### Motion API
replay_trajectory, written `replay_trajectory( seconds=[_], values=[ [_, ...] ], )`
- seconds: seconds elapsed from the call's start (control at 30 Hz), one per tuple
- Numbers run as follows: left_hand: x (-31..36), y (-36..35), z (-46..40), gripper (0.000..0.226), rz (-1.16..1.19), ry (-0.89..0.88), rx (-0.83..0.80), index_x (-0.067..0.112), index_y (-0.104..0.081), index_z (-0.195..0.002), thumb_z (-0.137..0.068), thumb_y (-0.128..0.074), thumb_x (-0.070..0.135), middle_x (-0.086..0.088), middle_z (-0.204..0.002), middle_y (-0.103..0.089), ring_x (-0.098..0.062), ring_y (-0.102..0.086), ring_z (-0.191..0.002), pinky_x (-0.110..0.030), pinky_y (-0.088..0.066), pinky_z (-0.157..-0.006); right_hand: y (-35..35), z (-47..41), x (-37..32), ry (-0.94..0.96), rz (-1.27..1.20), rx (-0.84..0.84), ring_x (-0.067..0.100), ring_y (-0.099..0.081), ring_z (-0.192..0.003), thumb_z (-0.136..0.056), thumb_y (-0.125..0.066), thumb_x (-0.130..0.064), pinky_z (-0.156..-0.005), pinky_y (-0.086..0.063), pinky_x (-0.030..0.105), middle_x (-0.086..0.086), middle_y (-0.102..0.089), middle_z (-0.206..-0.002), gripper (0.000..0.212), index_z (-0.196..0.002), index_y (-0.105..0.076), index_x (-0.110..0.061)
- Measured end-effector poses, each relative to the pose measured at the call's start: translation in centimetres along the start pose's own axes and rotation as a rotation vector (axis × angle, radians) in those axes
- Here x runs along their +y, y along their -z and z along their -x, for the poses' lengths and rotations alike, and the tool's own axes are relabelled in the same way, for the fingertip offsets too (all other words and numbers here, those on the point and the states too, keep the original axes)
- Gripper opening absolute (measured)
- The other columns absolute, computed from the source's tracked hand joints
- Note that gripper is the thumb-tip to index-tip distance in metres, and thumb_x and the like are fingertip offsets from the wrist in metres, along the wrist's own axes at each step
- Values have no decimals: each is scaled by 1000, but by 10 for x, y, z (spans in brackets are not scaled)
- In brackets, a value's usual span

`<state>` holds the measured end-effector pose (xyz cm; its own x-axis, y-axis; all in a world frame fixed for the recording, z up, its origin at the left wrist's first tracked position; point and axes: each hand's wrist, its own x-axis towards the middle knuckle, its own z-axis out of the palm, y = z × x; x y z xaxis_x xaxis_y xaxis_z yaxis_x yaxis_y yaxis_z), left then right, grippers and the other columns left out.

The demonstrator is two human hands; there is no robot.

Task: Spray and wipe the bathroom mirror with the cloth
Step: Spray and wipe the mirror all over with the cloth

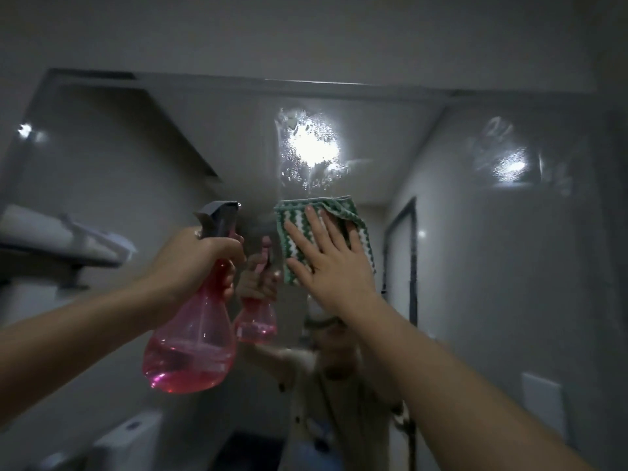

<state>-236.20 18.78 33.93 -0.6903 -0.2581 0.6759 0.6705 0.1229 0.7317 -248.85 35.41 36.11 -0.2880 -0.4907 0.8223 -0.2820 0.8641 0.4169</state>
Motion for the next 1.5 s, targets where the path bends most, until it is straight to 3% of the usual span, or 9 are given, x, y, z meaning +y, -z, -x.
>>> replay_trajectory(
  seconds=[0.27,0.47,0.6,0.77,0.9,1.07,1.13,1.27,1.5],
  values=[
    [1,-74,9,18,26,-9,-67,-1,-54,-92,-80,-50,-15,-5,-41,-38,-13,-36,-29,-17,-33,-34,9,61,97,-234,-10,56,8,28,-139,-80,16,-63,-114,9,43,-11,35,-149,65,-142,25,-44],
    [-8,-142,12,9,26,-13,-160,-10,-57,-88,-80,-54,-12,-1,-38,-48,-11,-42,-29,-21,-35,-31,9,113,158,-333,-2,105,6,27,-137,-85,9,-62,-113,9,41,-11,31,-150,59,-139,26,-45],
    [-16,-176,16,41,-32,-39,-206,-15,-61,-88,-55,-66,8,-5,-47,-54,-17,-47,-39,-26,-37,-46,8,141,183,-378,-10,111,8,25,-139,-85,9,-62,-112,9,40,-10,29,-151,60,-141,24,-46],
    [-23,-203,24,8,81,9,-242,-8,-56,-78,-70,-58,-11,-19,-51,-49,-22,-43,-38,-26,-36,-40,5,159,196,-403,-6,107,9,25,-141,-86,9,-63,-113,6,42,-9,29,-153,60,-141,25,-46],
    [-29,-206,27,10,88,28,-279,-3,-55,-76,-74,-53,-13,-20,-58,-48,-22,-43,-43,-25,-36,-39,4,163,198,-411,-11,109,9,24,-141,-84,9,-64,-113,7,41,-10,28,-153,62,-142,22,-46],
    [-32,-187,29,13,102,20,-267,-3,-52,-69,-75,-49,-15,-11,-42,-43,-20,-39,-35,-24,-35,-36,1,161,194,-447,32,150,18,3,-147,-91,-4,-58,-112,0,46,-3,6,-159,62,-150,1,-38],
    [-33,-171,30,9,101,30,-253,-6,-54,-74,-76,-50,-14,-11,-41,-42,-20,-39,-33,-24,-36,-35,-2,159,186,-486,38,148,24,0,-147,-91,-2,-56,-112,4,43,0,6,-159,63,-149,3,-33],
    [-38,-136,25,11,136,61,-190,-4,-51,-76,-76,-50,-15,-7,-39,-41,-18,-37,-33,-22,-34,-35,-4,142,152,-610,-37,116,30,10,-146,-90,2,-56,-114,9,47,7,13,-159,62,-144,18,-30],
    [-46,-67,23,11,161,117,-113,-10,-56,-83,-81,-46,-15,-5,-35,-42,-14,-37,-28,-19,-33,-32,-14,89,47,-424,-121,130,19,32,-136,-88,8,-52,-106,25,37,3,29,-152,65,-148,17,-29]
  ],
)
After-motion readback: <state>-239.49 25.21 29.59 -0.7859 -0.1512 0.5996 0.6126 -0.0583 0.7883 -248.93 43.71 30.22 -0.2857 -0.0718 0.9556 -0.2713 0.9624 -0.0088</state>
